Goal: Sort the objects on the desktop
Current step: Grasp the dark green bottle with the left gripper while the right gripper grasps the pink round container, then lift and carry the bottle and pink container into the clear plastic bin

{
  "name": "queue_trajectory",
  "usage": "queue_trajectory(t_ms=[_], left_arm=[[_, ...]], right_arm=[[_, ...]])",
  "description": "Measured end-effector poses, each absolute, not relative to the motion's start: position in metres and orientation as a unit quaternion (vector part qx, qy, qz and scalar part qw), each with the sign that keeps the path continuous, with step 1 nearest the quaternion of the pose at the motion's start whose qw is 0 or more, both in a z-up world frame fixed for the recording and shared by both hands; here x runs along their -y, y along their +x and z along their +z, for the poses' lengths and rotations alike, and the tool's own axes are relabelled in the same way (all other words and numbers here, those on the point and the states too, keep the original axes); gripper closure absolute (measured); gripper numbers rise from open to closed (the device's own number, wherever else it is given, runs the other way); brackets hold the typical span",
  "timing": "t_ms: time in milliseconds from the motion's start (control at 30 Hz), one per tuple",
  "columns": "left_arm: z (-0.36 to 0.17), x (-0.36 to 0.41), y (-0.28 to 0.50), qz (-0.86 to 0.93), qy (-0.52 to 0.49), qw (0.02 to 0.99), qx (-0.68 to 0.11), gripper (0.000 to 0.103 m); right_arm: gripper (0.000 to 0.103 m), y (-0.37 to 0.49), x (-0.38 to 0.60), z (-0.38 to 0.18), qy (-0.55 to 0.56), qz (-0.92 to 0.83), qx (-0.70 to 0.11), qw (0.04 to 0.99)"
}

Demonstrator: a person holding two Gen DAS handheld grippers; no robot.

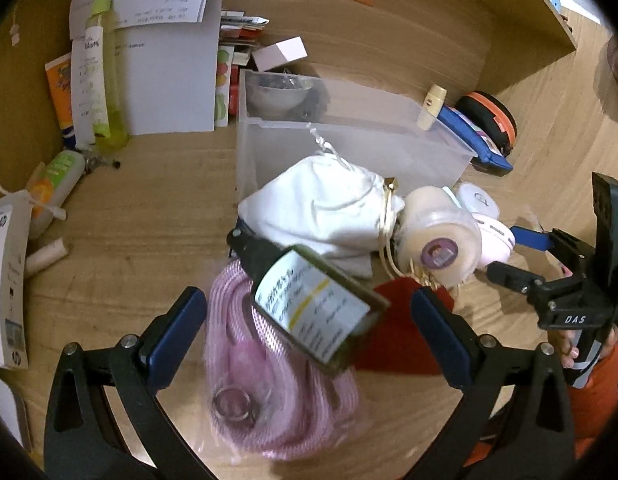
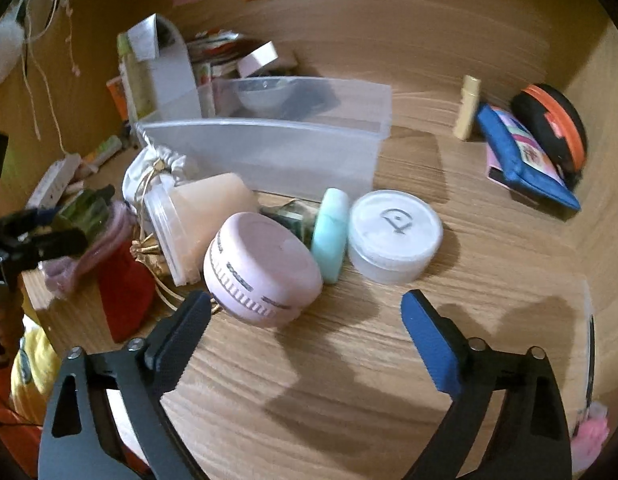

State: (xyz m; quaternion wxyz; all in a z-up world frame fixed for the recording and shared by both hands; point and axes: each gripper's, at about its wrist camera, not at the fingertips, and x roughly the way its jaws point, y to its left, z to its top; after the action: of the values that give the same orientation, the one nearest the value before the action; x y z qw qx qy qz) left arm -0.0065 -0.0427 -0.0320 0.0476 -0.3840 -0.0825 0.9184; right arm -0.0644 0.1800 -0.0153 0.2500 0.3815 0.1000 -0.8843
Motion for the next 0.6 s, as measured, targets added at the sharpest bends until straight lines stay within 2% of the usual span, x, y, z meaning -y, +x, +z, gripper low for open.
queue_trajectory(t_ms=[100, 200, 267, 300, 367, 600], left_arm=[[-0.032, 0.041, -0.01, 0.922, -0.379, 0.041, 0.075, 0.0], [-0.033, 0.039, -0.012, 0.927, -0.371, 0.024, 0.054, 0.017], [-0.033, 0.039, -0.012, 0.929, -0.367, 0.018, 0.047, 0.026], [-0.033, 0.04, -0.012, 0.93, -0.365, 0.02, 0.047, 0.028], [-0.033, 0.043, -0.011, 0.931, -0.362, 0.023, 0.051, 0.04], [-0.026, 0.049, -0.006, 0.933, -0.353, 0.022, 0.063, 0.04]], right_arm=[[0.023, -0.069, -0.169, -0.017, 0.38, -0.879, -0.119, 0.262], [0.033, -0.073, -0.159, -0.02, 0.382, -0.874, -0.135, 0.268], [0.044, -0.076, -0.156, -0.023, 0.389, -0.867, -0.135, 0.279], [0.044, -0.077, -0.156, -0.023, 0.388, -0.868, -0.133, 0.279], [0.044, -0.077, -0.157, -0.024, 0.388, -0.869, -0.13, 0.28], [0.044, -0.071, -0.169, -0.018, 0.385, -0.874, -0.106, 0.278]])
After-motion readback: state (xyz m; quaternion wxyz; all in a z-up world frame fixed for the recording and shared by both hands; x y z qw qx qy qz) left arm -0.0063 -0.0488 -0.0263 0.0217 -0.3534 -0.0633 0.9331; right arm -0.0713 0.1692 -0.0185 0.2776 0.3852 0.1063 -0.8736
